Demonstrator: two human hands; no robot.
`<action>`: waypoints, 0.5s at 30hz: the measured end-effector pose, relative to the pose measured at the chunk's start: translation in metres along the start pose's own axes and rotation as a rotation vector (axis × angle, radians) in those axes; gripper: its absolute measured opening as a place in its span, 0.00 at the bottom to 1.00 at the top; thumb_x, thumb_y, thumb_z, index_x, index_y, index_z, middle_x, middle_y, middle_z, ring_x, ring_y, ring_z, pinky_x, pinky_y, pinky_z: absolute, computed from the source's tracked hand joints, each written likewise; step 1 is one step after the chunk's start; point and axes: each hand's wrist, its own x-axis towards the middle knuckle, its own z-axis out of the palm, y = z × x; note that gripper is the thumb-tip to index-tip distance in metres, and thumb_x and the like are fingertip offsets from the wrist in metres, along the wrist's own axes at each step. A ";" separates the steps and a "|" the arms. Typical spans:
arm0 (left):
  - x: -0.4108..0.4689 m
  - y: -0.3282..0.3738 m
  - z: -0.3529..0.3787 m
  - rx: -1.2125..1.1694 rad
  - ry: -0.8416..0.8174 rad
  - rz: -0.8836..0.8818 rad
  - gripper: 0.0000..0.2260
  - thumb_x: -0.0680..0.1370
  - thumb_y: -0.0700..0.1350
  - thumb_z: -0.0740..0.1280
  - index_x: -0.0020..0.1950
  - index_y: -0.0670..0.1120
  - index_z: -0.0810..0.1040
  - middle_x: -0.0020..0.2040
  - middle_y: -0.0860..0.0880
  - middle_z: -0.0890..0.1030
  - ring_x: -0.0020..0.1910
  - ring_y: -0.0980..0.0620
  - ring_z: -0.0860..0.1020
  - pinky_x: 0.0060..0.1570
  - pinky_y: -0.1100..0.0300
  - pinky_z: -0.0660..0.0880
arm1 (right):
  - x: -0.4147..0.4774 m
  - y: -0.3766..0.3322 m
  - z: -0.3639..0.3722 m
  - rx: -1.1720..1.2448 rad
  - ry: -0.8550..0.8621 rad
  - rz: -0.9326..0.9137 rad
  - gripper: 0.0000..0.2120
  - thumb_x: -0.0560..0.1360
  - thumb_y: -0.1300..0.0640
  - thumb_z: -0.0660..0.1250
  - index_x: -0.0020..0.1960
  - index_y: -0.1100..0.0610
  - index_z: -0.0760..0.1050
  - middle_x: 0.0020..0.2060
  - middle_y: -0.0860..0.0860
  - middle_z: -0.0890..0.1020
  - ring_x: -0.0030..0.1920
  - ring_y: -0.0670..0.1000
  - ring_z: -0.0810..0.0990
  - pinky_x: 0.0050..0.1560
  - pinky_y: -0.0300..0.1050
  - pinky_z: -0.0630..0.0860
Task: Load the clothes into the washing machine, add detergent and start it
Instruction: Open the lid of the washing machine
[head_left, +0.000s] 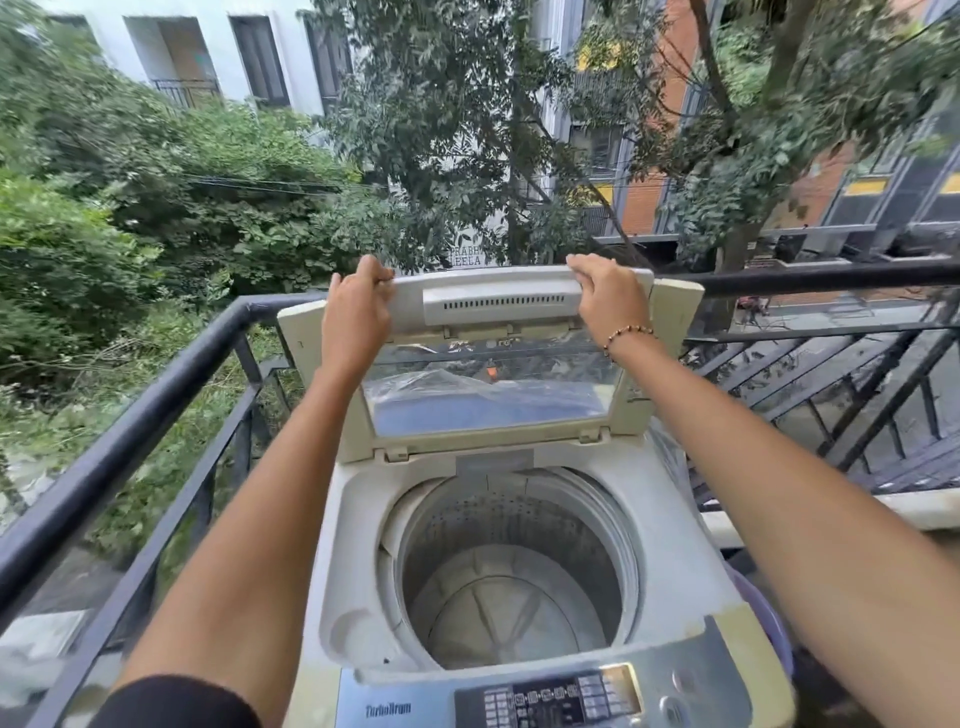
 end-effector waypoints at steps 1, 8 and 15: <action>0.006 -0.002 0.003 -0.028 0.003 -0.004 0.03 0.80 0.40 0.61 0.49 0.43 0.74 0.50 0.47 0.83 0.42 0.54 0.72 0.68 0.40 0.65 | 0.005 0.001 0.004 -0.012 0.001 0.004 0.16 0.80 0.63 0.56 0.64 0.59 0.75 0.62 0.53 0.79 0.61 0.53 0.78 0.60 0.42 0.74; 0.032 -0.021 0.022 -0.040 0.023 -0.003 0.05 0.79 0.42 0.63 0.50 0.44 0.78 0.51 0.47 0.84 0.39 0.52 0.78 0.73 0.42 0.58 | 0.032 0.008 0.028 -0.077 -0.018 0.031 0.20 0.79 0.69 0.55 0.68 0.57 0.70 0.69 0.53 0.72 0.70 0.51 0.69 0.70 0.45 0.67; 0.049 -0.031 0.037 -0.079 0.045 -0.040 0.06 0.80 0.43 0.63 0.52 0.44 0.79 0.49 0.47 0.85 0.39 0.56 0.73 0.66 0.39 0.68 | 0.047 0.013 0.043 -0.135 -0.027 0.036 0.27 0.76 0.75 0.52 0.71 0.57 0.67 0.71 0.52 0.70 0.73 0.50 0.65 0.69 0.43 0.65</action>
